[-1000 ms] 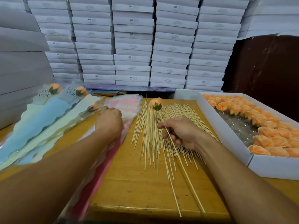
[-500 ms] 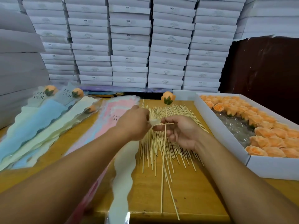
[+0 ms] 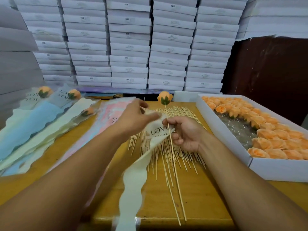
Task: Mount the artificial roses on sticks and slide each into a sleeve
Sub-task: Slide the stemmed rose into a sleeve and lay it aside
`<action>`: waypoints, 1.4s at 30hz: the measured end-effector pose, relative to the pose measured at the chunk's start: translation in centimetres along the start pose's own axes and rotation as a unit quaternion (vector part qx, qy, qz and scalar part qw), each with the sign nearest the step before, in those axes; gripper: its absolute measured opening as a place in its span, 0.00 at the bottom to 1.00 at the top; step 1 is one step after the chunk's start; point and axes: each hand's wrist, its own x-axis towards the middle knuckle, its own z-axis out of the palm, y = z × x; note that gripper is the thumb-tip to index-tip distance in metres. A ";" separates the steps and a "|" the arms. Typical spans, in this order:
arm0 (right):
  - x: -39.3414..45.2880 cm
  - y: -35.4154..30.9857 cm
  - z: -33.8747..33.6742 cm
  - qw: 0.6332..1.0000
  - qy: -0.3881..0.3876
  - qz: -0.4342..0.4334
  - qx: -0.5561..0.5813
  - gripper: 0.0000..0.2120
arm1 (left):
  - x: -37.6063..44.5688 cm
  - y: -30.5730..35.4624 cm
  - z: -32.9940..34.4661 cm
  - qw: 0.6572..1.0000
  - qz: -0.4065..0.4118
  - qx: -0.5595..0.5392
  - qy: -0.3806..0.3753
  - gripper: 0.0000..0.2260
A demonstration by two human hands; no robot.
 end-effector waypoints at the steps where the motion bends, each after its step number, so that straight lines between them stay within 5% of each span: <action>1: 0.0 0.0 0.0 1.000 -0.002 0.000 -0.005 0.11 | 0.5 -0.4 -0.1 0.997 -0.056 -0.027 0.037 0.27; 3: -0.1 0.1 0.2 1.000 -0.005 0.002 -0.014 0.11 | 1.2 -1.0 0.0 0.978 -0.171 -0.114 0.032 0.29; 6: -0.2 0.0 0.4 1.000 -0.016 0.005 -0.010 0.11 | 1.1 -1.5 0.4 0.921 -0.259 -0.288 -0.041 0.19; 12: -0.1 0.1 0.4 0.999 -0.037 0.013 -0.023 0.11 | 0.4 -2.4 0.7 0.860 -0.271 -0.424 -0.091 0.12; 17: -0.2 0.4 0.4 0.995 -0.073 0.019 -0.062 0.11 | 0.5 -3.3 0.6 0.860 -0.253 -0.436 -0.077 0.16; 26: -0.4 0.0 -0.1 0.991 -0.100 0.009 -0.089 0.11 | 0.7 -4.6 0.7 0.870 -0.233 -0.425 -0.090 0.08; 30: -0.5 0.0 -0.2 0.990 -0.100 0.002 -0.094 0.12 | 0.7 -4.8 0.6 0.877 -0.220 -0.419 -0.089 0.26; 38: -0.4 0.2 -0.3 0.990 -0.102 0.011 -0.101 0.12 | 0.7 -5.5 0.7 0.954 -0.065 -0.291 -0.025 0.36; 42: -0.5 0.2 -0.2 0.990 -0.101 0.010 -0.098 0.12 | 0.4 -5.4 0.4 0.978 -0.007 -0.203 -0.047 0.26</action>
